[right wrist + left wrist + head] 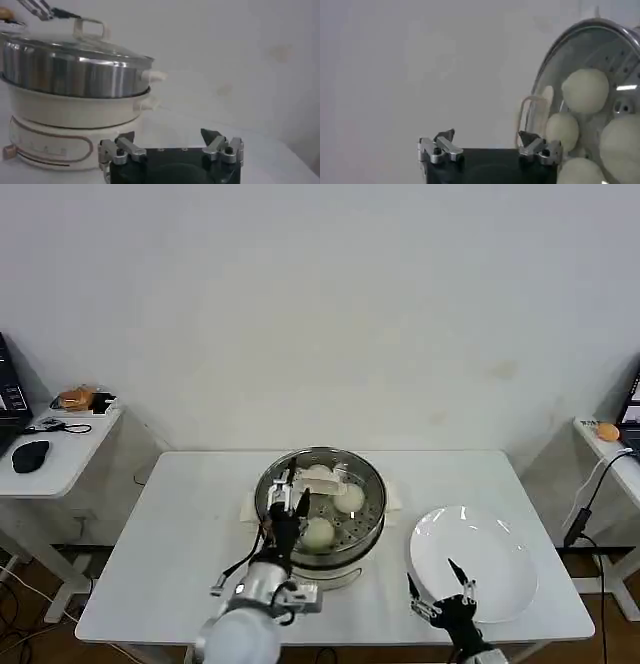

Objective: Take steamed baozi put them in steamer then cover it.

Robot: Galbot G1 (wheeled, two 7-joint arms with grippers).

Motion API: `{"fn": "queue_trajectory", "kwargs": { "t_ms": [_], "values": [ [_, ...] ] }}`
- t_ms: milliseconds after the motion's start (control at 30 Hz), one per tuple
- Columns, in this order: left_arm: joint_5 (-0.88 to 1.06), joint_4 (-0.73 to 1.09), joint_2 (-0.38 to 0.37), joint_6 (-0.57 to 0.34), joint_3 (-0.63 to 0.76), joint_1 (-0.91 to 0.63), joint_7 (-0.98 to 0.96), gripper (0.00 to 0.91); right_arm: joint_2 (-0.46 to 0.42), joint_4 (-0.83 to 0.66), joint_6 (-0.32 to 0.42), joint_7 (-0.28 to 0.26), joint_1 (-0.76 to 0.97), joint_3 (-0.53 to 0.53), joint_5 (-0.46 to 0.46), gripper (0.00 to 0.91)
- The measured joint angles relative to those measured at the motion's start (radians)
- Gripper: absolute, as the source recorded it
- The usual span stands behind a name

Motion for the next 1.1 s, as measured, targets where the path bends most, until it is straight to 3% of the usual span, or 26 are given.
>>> {"fn": "queue_trajectory", "kwargs": {
  "t_ms": [167,433,633,1100],
  "values": [
    [-0.228,0.009,0.025,-0.089,-0.085,0.062,-0.124,0.907,-0.02,0.018,-0.003,0.008,-0.014,0.0,0.033,0.907],
    [-0.76,0.057,0.046,-0.226,-0.265,0.186,-0.292,0.907,-0.059,0.056,-0.011,0.014,-0.043,0.002,0.092,0.907],
    [-1.09,0.064,0.05,-0.29,-0.365,0.294,-0.356,0.907,-0.087,0.077,-0.018,0.014,-0.064,0.004,0.129,0.907],
    [-1.384,0.109,0.038,-0.378,-0.472,0.461,-0.404,0.907,-0.128,0.087,-0.011,0.034,-0.083,-0.023,0.159,0.907]
  ]
}}
